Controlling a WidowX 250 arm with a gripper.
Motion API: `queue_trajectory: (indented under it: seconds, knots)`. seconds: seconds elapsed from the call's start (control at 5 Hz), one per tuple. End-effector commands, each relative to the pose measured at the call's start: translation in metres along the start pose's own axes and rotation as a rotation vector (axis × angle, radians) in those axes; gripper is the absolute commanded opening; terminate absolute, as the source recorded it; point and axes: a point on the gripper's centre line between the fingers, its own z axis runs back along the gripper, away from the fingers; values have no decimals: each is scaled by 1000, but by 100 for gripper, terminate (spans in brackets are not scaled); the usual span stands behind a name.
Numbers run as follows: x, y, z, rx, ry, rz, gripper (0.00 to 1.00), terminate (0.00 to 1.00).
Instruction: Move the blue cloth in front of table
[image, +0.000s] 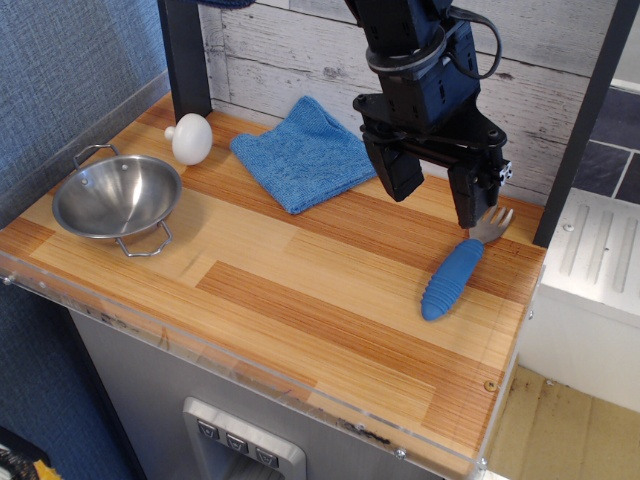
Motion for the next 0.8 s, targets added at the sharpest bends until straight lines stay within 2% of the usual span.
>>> queue_trajectory:
  seconds: [0.0, 0.6]
  knots:
    - [0, 0, 0, 0, 0, 0, 100, 0]
    - [13, 66, 10, 52, -48, 121, 100, 0]
